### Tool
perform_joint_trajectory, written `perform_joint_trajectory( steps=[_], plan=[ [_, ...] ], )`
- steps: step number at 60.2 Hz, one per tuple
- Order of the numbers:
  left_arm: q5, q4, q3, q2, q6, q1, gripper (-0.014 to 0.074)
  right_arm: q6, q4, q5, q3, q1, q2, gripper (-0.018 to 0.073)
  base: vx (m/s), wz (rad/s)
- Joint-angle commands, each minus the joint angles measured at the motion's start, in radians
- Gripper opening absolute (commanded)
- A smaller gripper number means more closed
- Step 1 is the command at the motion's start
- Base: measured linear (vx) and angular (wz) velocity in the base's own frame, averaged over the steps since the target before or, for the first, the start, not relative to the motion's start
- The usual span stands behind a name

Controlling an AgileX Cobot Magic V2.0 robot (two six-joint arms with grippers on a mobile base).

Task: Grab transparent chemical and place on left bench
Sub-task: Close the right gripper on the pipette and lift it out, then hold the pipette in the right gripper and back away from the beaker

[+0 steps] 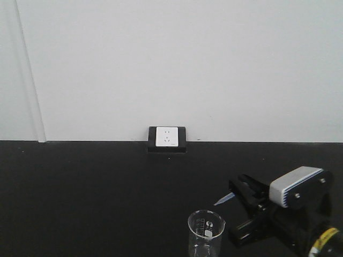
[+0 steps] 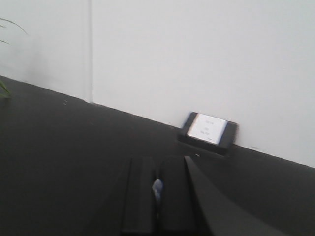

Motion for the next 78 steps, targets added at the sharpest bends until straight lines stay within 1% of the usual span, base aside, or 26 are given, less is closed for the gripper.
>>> perform_joint_trajectory(
  steps=[1, 4, 8, 12, 16, 17, 78],
  plan=[
    [-0.078, -0.001, 0.016, -0.019, -0.008, -0.002, -0.0003, 0.000, 0.011, 0.173, -0.024, 0.001, -0.191, -0.0004, 0.00, 0.00],
    [-0.078, -0.001, 0.016, -0.019, -0.008, -0.002, -0.0003, 0.000, 0.012, 0.316, -0.024, 0.001, -0.280, -0.0003, 0.00, 0.00],
    [-0.078, -0.001, 0.016, -0.019, -0.008, -0.002, -0.0003, 0.000, 0.011, 0.449, -0.024, 0.001, -0.385, -0.0003, 0.00, 0.00],
    [-0.078, -0.001, 0.016, -0.019, -0.008, -0.002, -0.0003, 0.000, 0.010, 0.553, -0.024, 0.001, -0.479, -0.0003, 0.00, 0.00],
    [-0.078, -0.001, 0.016, -0.019, -0.008, -0.002, -0.0003, 0.000, 0.010, 0.630, -0.024, 0.001, -0.550, -0.0003, 0.00, 0.00],
    [-0.078, -0.001, 0.016, -0.019, -0.008, -0.002, -0.0003, -0.003, 0.007, 0.702, -0.024, 0.001, -0.629, -0.0003, 0.00, 0.00],
    [-0.078, -0.001, 0.016, -0.019, -0.008, -0.002, -0.0003, -0.003, 0.004, 0.712, -0.024, 0.001, -0.653, -0.0003, 0.00, 0.00]
  ],
)
